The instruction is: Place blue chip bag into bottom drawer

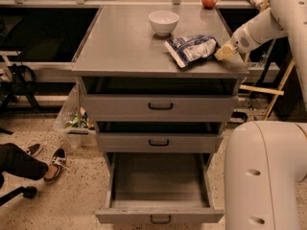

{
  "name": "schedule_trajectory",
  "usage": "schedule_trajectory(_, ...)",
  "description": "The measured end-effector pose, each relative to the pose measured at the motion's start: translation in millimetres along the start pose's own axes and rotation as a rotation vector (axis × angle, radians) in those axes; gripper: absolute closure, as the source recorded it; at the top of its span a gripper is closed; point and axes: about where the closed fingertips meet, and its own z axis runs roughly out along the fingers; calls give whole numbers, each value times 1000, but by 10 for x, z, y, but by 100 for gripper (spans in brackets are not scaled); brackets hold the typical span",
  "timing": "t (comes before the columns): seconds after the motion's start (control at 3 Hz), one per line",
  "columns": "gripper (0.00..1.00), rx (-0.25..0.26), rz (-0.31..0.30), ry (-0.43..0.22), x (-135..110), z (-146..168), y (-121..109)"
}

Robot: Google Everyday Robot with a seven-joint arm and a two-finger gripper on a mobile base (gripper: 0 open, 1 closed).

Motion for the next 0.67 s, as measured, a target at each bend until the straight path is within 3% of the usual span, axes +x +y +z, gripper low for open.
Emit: schedule_trajectory(0.67, 100, -3, 1, 0, -9, -2, 4)
